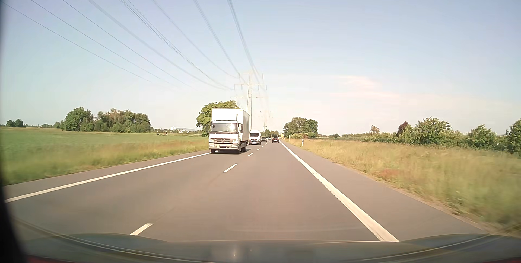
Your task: Follow the waypoints while adhering to traffic rules and regulations
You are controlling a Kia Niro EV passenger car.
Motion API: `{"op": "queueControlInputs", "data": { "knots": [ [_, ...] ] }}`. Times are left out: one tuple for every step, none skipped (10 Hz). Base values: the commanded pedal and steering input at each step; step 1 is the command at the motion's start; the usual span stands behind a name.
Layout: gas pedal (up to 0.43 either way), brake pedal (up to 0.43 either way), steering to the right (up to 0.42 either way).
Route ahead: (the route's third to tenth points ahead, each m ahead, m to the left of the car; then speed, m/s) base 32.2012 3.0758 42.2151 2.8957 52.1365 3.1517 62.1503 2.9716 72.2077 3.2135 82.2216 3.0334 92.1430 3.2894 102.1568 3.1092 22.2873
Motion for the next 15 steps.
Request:
{"op": "queueControlInputs", "data": {
  "knots": [
    [0.118, 0.03, 0.0],
    [0.118, 0.03, 0.0],
    [0.118, 0.03, 0.0],
    [0.118, 0.03, 0.0],
    [0.118, 0.03, 0.0],
    [0.118, 0.03, 0.0],
    [0.118, 0.03, 0.0],
    [0.118, 0.03, 0.0],
    [0.11, 0.03, 0.0],
    [0.11, 0.03, 0.0],
    [0.11, 0.03, 0.0],
    [0.098, 0.03, 0.0],
    [0.098, 0.03, 0.001],
    [0.098, 0.03, 0.001],
    [0.098, 0.03, 0.001]
  ]
}}
